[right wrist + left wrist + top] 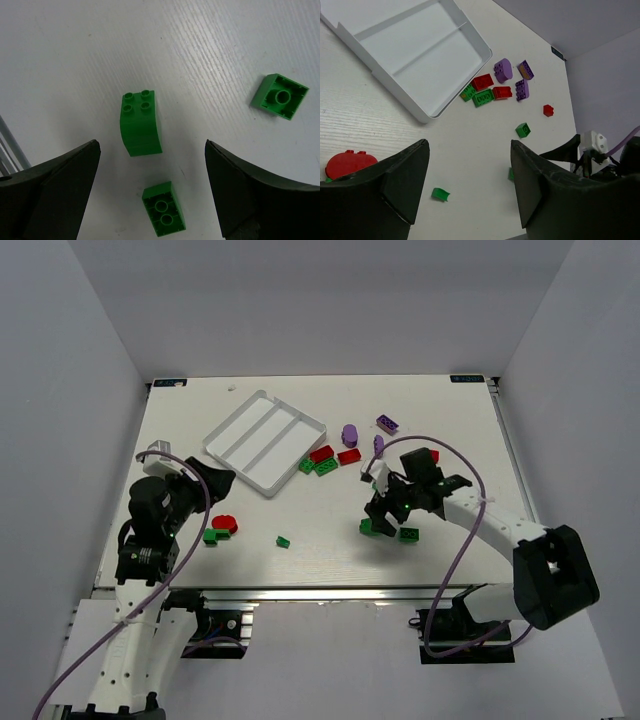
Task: Sort the legos into containers by color
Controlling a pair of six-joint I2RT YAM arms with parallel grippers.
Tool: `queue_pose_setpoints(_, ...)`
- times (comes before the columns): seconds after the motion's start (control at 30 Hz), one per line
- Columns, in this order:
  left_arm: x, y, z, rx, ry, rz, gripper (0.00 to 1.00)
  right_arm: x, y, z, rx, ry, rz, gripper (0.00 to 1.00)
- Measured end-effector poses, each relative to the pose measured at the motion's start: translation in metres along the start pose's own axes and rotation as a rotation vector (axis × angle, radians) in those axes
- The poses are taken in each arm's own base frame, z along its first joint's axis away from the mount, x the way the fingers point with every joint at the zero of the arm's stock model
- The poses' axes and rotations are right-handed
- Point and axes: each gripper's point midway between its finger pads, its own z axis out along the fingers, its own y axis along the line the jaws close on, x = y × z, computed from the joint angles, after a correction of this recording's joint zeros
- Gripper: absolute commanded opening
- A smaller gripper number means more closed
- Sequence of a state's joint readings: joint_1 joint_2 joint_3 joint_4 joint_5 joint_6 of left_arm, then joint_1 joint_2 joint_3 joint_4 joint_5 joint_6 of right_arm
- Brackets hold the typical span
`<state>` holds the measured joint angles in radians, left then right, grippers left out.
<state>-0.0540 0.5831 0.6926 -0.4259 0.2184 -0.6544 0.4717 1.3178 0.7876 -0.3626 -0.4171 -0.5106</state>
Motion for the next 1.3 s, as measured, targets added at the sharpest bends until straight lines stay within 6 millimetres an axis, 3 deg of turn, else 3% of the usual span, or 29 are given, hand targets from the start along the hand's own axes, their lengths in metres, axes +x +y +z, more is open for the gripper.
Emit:
queue_pose_setpoints(0.27,0.004,0.004,0.001,-0.015,0.02,-0.006,0.76,0.022,0.014,0.029,-0.063,0.126,-0.083,0.89)
queue_pose_setpoints(0.93,0.014,0.013,0.011,-0.042,0.062,-0.014,0.76,0.01,-0.001,0.053,-0.011,0.208,-0.178,0.73)
queue_pose_setpoints(1.3,0.018,0.016,0.011,-0.047,0.068,-0.016,0.76,0.019,-0.002,0.055,-0.017,0.259,-0.178,0.72)
